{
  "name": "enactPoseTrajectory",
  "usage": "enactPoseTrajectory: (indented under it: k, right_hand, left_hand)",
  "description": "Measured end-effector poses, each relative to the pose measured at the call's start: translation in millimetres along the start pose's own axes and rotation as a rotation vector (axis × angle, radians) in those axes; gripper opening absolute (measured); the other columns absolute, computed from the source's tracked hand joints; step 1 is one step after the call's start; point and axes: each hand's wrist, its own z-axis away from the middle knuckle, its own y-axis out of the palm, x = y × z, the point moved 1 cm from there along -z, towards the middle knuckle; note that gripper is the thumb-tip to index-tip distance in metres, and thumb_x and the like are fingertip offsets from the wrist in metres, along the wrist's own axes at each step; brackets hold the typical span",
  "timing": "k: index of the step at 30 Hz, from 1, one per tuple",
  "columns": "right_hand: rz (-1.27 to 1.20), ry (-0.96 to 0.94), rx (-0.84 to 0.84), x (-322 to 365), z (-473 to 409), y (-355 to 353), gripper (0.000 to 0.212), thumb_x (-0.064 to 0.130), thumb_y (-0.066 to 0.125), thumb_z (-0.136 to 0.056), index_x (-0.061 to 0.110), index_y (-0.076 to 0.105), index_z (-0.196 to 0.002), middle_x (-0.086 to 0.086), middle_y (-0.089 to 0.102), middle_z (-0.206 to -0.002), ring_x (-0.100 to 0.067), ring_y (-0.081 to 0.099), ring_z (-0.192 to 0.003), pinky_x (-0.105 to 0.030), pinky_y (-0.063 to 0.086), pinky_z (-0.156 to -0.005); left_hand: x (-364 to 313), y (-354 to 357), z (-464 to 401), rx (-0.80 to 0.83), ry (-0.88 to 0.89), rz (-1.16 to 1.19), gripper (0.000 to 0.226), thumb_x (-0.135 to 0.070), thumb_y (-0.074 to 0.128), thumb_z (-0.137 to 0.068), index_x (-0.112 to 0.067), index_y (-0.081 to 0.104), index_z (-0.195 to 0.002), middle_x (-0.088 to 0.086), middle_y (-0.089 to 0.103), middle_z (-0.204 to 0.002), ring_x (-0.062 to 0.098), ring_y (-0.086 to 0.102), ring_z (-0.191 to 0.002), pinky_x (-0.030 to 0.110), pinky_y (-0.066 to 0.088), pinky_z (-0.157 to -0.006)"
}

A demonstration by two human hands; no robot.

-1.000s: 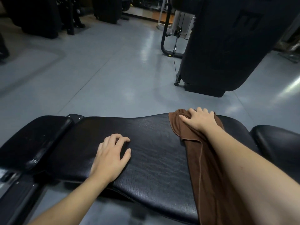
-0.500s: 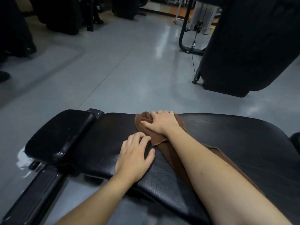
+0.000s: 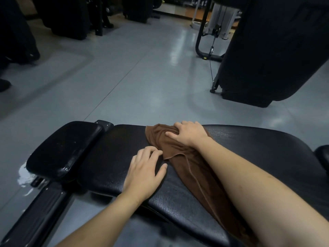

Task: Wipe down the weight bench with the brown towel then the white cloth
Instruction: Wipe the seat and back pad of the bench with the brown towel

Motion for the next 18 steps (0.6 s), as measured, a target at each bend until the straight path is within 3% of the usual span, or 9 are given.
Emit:
enactPoseTrajectory:
  k: [6, 13, 18]
  right_hand:
    - [0.031, 0.075, -0.032, -58, 19, -7, 0.071, 0.079, 0.025, -0.092, 0.026, 0.055, -0.13, -0.008, 0.059, -0.127, -0.029, 0.053, -0.123, -0.043, 0.039, -0.1]
    - [0.027, 0.296, -0.051, -158, 64, -18, 0.069, 0.08, 0.025, -0.091, 0.028, 0.057, -0.124, -0.008, 0.061, -0.121, -0.029, 0.056, -0.117, -0.042, 0.041, -0.093]
    - [0.06, 0.337, -0.082, -168, 68, -15, 0.066, 0.076, 0.024, -0.093, 0.027, 0.058, -0.122, -0.01, 0.062, -0.12, -0.031, 0.057, -0.114, -0.042, 0.04, -0.09]
  left_hand:
    - [-1, -1, 0, 0.011, -0.01, 0.015, 0.043, -0.054, 0.036, -0.093, -0.031, 0.054, -0.125, -0.013, 0.045, -0.123, 0.012, 0.044, -0.116, 0.034, 0.039, -0.097]
    - [-2, -2, 0, 0.022, -0.017, 0.023, 0.039, -0.054, 0.036, -0.093, -0.036, 0.051, -0.123, -0.017, 0.041, -0.122, 0.008, 0.041, -0.116, 0.031, 0.036, -0.1]
    - [-4, -2, 0, 0.012, -0.018, 0.025, 0.039, -0.054, 0.036, -0.092, -0.034, 0.052, -0.123, -0.016, 0.043, -0.121, 0.009, 0.042, -0.114, 0.031, 0.037, -0.098]
